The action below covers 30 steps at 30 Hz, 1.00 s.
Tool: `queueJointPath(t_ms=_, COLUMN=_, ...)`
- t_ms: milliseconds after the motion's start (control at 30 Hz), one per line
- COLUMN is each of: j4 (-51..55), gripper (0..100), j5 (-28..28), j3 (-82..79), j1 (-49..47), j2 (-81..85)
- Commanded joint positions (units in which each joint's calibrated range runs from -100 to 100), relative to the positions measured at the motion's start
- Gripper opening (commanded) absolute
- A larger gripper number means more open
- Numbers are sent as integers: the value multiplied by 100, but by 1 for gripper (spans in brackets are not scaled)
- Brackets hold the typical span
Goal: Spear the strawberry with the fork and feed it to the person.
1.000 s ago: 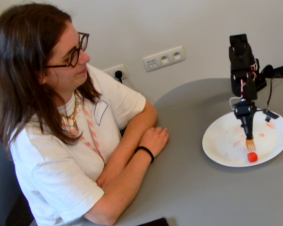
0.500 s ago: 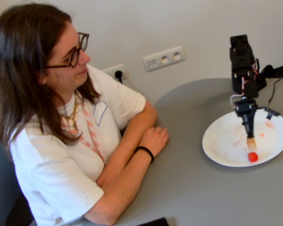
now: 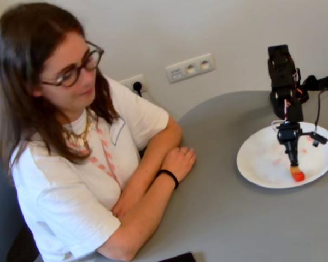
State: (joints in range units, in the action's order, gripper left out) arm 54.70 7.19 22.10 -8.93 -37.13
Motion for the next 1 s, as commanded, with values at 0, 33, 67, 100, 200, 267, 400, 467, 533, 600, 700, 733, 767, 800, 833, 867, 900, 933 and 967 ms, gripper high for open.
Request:
queueJointPath(t_ms=0, j4=83, gripper=1, j5=-17, j3=53, j1=-70, j2=-95)
queueJointPath(t_ms=33, j4=31, gripper=1, j5=-17, j3=188, j1=-70, j2=-95)
queueJointPath(t_ms=67, j4=13, gripper=1, j5=15, j3=612, j1=-62, j2=-95)
queueJointPath(t_ms=100, j4=57, gripper=1, j5=15, j3=1000, j1=-62, j2=-87)
queueJointPath(t_ms=200, j4=666, gripper=1, j5=-12, j3=2930, j1=-10, j2=-87)
queueJointPath(t_ms=267, j4=1362, gripper=1, j5=-17, j3=4102, j1=80, j2=-87)
queueJointPath(t_ms=400, j4=3277, gripper=1, j5=-17, j3=6347, j1=356, j2=-87)
queueJointPath(t_ms=467, j4=4252, gripper=1, j5=-17, j3=7411, j1=572, j2=-87)
queueJointPath(t_ms=533, j4=4530, gripper=1, j5=-22, j3=7763, j1=901, j2=278)
queueJointPath(t_ms=600, j4=4530, gripper=1, j5=-22, j3=7655, j1=1296, j2=845)
queueJointPath(t_ms=700, j4=4530, gripper=1, j5=-22, j3=7646, j1=1609, j2=1709)
queueJointPath(t_ms=733, j4=4530, gripper=1, j5=-22, j3=7637, j1=1721, j2=2031)
queueJointPath(t_ms=767, j4=4530, gripper=1, j5=-22, j3=7637, j1=1766, j2=2150)
queueJointPath(t_ms=800, j4=4530, gripper=1, j5=-38, j3=7610, j1=1856, j2=2370)
queueJointPath(t_ms=833, j4=4530, gripper=1, j5=-101, j3=7564, j1=1923, j2=2556)
queueJointPath(t_ms=867, j4=4530, gripper=1, j5=-368, j3=7231, j1=2042, j2=3293)
queueJointPath(t_ms=900, j4=4530, gripper=1, j5=-442, j3=7132, j1=2050, j2=3539)
queueJointPath(t_ms=933, j4=4530, gripper=1, j5=-510, j3=7041, j1=2117, j2=3793)
queueJointPath(t_ms=967, j4=4530, gripper=1, j5=-552, j3=6996, j1=2199, j2=4022)
